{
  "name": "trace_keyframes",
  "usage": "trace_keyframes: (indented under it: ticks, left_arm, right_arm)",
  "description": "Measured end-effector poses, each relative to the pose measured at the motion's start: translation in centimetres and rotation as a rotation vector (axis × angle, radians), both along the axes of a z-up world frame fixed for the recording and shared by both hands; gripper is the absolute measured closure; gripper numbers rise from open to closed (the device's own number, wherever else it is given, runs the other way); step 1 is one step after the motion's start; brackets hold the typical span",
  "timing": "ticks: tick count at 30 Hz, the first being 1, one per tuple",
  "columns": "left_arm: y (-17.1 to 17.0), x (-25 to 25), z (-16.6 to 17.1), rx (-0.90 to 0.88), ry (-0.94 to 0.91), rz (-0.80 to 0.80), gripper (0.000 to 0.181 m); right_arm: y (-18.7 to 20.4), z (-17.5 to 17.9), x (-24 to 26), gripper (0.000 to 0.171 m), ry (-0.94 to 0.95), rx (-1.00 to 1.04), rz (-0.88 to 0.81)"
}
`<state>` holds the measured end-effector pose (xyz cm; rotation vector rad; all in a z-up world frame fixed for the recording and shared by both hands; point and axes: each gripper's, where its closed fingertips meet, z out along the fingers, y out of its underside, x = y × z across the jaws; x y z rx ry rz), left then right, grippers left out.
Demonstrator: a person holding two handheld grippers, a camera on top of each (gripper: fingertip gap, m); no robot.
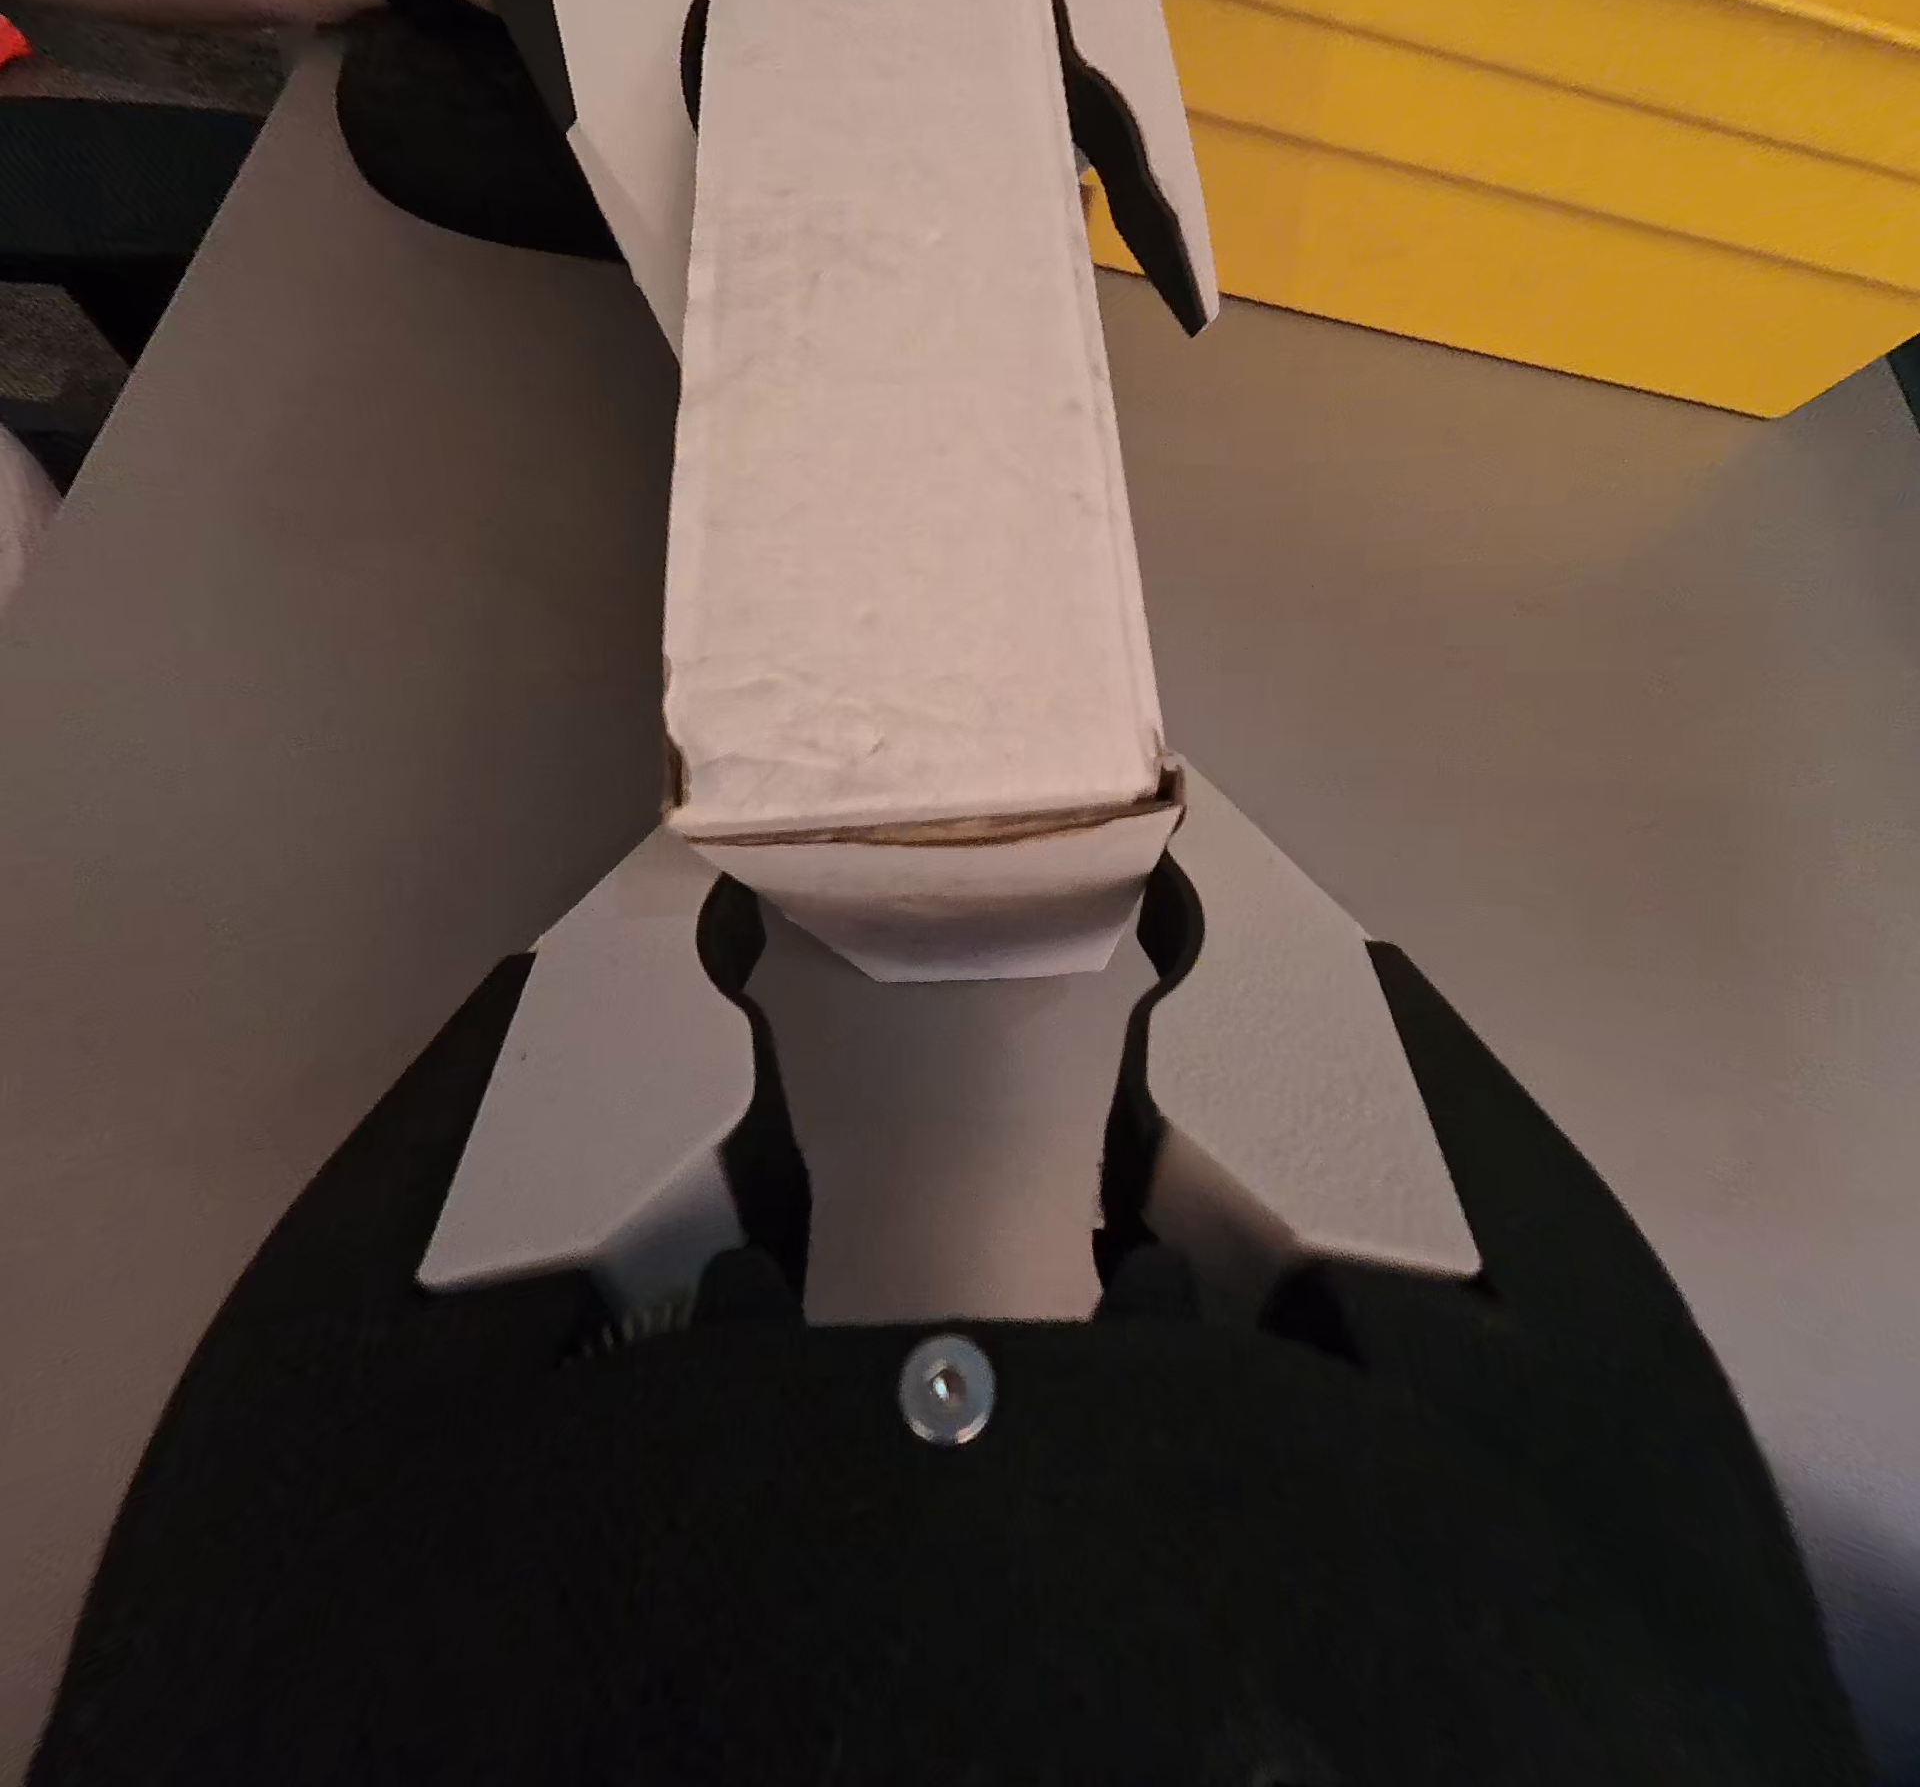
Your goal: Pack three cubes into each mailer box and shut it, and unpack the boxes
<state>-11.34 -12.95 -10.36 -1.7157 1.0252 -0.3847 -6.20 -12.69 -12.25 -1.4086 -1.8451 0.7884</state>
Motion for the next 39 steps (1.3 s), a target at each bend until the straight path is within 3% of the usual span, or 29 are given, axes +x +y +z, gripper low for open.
trace_keyframes:
  ticks: [3, 5, 10, 13, 18, 25, 30, 39]
  left_arm:
    - [-0.1, 0.1, 0.0, -0.007, -0.003, -0.010, 0.094]
    - [-0.2, 0.1, 0.0, -0.004, -0.002, -0.013, 0.095]
    - [-0.3, 0.1, 0.0, 0.011, 0.005, -0.013, 0.095]
    - [-0.3, 0.1, 0.0, 0.015, 0.008, -0.013, 0.096]
    - [-0.3, 0.2, 0.0, 0.021, 0.011, -0.014, 0.096]
    - [-0.5, 0.2, 0.0, 0.042, 0.024, -0.017, 0.097]
    - [-0.5, 0.0, 0.0, 0.043, 0.028, -0.011, 0.098]
    - [-0.7, 0.0, -0.1, 0.053, 0.035, -0.018, 0.100]
  right_arm:
    - [0.2, -0.1, 0.0, 0.095, -0.007, 0.001, -0.034]
    - [0.2, 0.7, -0.3, 0.079, 0.005, 0.046, -0.077]
    - [0.7, 8.1, 0.7, 0.072, 0.197, 0.345, -0.260]
    - [-3.4, 11.7, -1.0, 0.083, 0.322, 0.487, -0.225]
    - [-6.1, 10.5, -5.1, 0.117, 0.267, 0.779, -0.210]
    - [-5.2, 7.4, -7.4, 0.125, 0.142, 0.867, -0.208]
    - [-5.5, 7.4, -7.5, 0.135, 0.123, 0.916, -0.196]
    - [-5.7, 7.5, -7.5, 0.135, 0.084, 0.933, -0.190]
